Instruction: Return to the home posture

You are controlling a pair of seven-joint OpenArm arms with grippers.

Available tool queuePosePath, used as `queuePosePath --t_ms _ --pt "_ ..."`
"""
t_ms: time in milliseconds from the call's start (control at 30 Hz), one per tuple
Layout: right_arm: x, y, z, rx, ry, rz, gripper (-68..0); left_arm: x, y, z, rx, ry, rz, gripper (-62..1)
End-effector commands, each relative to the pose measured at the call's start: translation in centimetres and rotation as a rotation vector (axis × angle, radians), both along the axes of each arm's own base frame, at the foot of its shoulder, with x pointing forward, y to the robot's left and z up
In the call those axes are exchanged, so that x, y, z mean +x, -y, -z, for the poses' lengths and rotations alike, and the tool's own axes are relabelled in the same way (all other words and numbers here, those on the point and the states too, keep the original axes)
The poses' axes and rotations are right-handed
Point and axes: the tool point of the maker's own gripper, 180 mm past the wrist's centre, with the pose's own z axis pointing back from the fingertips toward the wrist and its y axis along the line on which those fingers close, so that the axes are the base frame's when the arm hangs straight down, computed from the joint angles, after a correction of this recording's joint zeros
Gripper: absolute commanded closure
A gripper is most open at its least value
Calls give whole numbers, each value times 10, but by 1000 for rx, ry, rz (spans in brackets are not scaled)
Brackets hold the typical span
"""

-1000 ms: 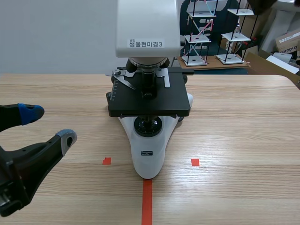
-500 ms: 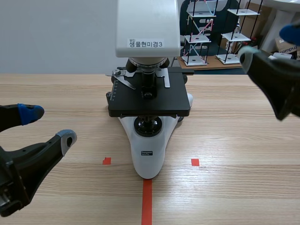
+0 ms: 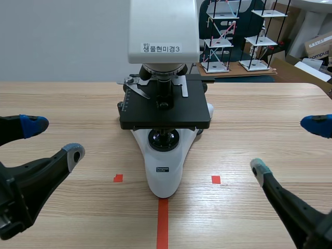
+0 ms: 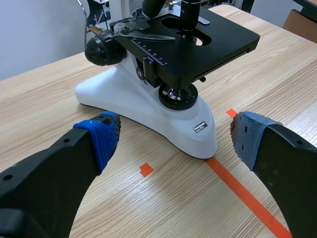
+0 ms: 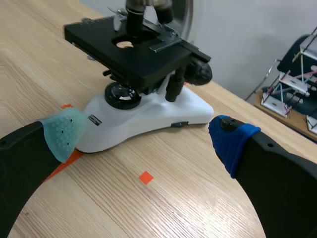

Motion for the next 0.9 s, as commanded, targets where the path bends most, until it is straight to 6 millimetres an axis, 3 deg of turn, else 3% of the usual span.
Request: queuePosePath --t_ms 0,867 --pt "0 -4 -8 4 33 -27 -549 -1 2 -3 -17 6 1 -478" --pt "7 -13 -10 22 77 -34 -542 -1 2 -3 -17 6 1 -478"
